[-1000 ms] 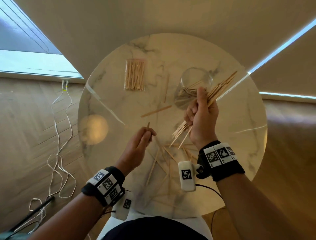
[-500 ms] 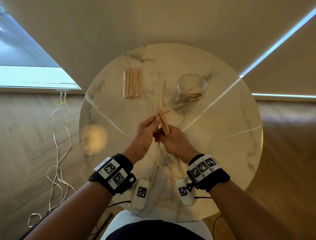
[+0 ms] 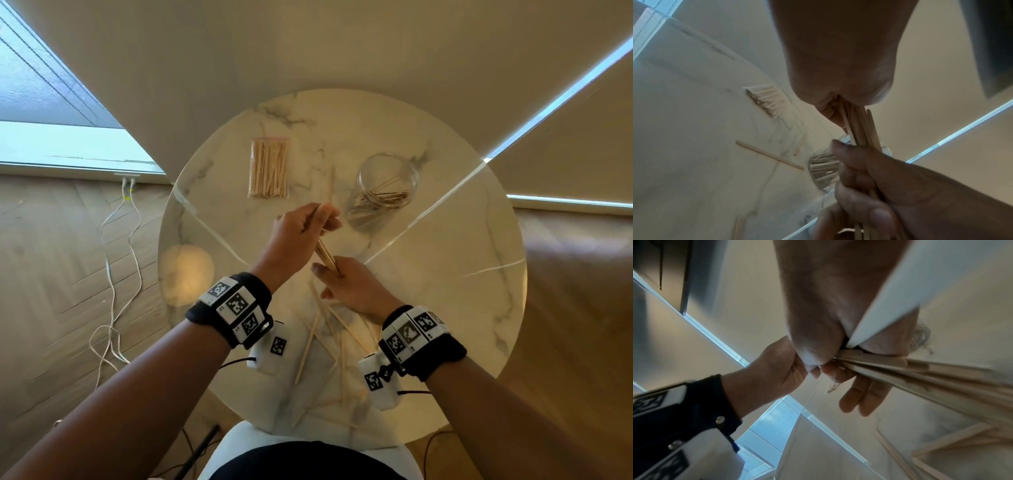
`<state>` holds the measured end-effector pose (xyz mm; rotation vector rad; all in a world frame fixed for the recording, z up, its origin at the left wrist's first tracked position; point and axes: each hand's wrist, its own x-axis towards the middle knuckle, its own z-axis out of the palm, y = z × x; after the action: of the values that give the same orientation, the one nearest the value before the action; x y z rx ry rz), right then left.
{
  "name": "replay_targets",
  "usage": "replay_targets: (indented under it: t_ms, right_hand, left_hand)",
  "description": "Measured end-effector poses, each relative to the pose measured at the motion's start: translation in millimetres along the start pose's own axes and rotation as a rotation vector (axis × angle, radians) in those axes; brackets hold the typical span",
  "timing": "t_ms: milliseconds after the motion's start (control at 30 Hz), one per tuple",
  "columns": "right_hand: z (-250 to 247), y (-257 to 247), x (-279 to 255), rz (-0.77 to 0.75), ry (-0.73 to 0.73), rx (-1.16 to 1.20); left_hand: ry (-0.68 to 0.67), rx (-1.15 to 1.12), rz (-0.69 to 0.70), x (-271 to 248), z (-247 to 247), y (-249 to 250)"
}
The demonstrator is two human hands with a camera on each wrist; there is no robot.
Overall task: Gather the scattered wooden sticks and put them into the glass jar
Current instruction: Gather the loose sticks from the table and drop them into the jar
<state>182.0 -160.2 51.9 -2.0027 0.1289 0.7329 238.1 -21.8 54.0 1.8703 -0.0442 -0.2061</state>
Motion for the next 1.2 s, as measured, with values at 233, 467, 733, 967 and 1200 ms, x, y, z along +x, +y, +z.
replay_targets:
  t_ms: [233, 467, 733, 967, 1200]
  right_hand:
    - [1.3, -10.3, 10.6, -0.018, 0.066, 0.321]
    - [-21.6, -41.2, 7.4, -0.118, 0.426, 1.068]
    - [-27.3, -53.2, 3.3, -0.164, 0.734, 1.310]
    - [-31.7, -57.6, -1.6, -0.154, 0.737, 1.438]
    - [-30.4, -55.3, -0.1, -0.120, 0.647, 1.470]
  left_hand:
    - [-0.036, 0.027, 0.142, 8.0, -4.9, 16.8]
    - [-0.067, -0.333, 0.018, -40.0, 3.7, -11.8]
    - [-0.106, -0.325, -0.013, -80.1, 34.5, -22.7]
    - [0.111, -0.419, 0.019, -61.6, 39.9, -2.8]
    - [0.096, -0.294, 0.094, -67.2, 50.5, 11.6]
